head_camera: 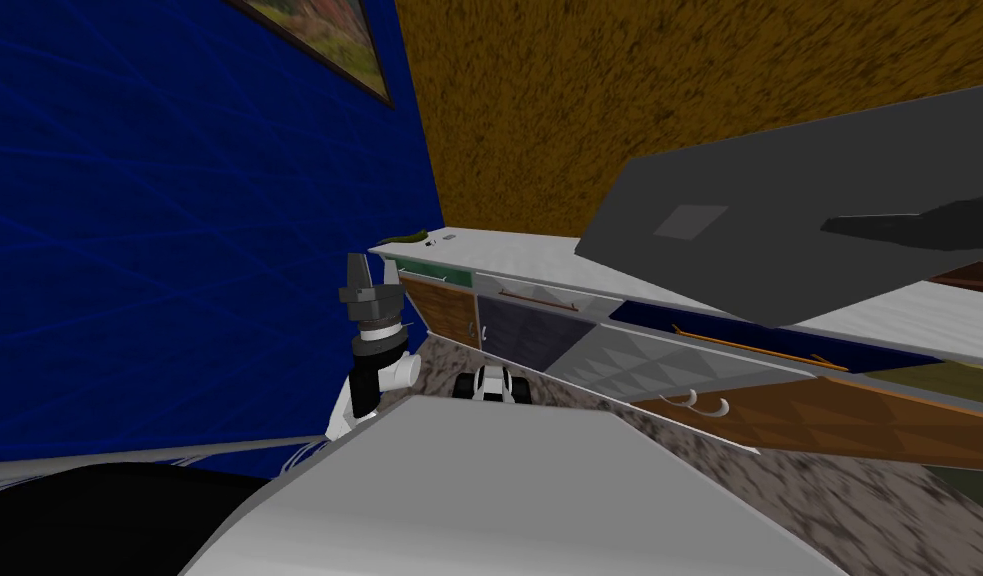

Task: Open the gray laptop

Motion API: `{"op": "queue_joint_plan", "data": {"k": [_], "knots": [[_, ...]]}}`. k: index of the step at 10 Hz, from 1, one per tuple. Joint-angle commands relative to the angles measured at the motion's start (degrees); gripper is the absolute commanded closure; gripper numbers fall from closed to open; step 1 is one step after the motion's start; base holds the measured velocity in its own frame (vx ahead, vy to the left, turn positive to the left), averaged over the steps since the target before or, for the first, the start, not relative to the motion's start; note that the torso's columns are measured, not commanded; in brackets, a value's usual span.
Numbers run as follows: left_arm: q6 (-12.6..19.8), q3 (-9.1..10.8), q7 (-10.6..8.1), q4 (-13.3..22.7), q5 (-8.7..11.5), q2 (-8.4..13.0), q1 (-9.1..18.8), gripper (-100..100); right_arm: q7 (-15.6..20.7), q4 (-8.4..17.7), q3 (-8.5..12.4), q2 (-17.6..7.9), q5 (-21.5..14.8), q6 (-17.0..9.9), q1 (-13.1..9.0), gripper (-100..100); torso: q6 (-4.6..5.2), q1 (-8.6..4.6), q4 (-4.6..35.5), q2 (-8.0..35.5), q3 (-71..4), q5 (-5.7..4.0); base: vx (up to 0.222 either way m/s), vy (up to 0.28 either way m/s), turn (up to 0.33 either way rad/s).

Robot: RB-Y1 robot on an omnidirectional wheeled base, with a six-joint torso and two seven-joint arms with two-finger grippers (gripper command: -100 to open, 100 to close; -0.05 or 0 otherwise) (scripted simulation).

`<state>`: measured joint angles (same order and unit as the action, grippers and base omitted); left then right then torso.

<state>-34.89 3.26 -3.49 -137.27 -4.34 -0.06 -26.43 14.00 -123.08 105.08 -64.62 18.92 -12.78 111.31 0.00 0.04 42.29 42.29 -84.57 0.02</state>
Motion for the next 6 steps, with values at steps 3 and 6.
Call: {"op": "queue_joint_plan", "data": {"k": [3, 6], "knots": [[0.00, 0.00, 0.00, 0.00, 0.00, 0.00, 0.00, 0, 0.79, 5.27, -0.37, 2.48, -2.03, 1.88, -4.32, -100, 0.01, -0.07, 0.01, 0.02, 0.01, -0.03, -0.045, -0.059, 0.012], [0.00, 0.00, 0.00, 0.00, 0.00, 0.01, 0.01, 0, 2.96, 3.83, -0.65, 2.17, -3.93, 3.64, -3.45, -100, -0.01, -0.19, 0.04, 0.13, 0.08, -0.06, -0.117, -0.112, 0.030]]}}
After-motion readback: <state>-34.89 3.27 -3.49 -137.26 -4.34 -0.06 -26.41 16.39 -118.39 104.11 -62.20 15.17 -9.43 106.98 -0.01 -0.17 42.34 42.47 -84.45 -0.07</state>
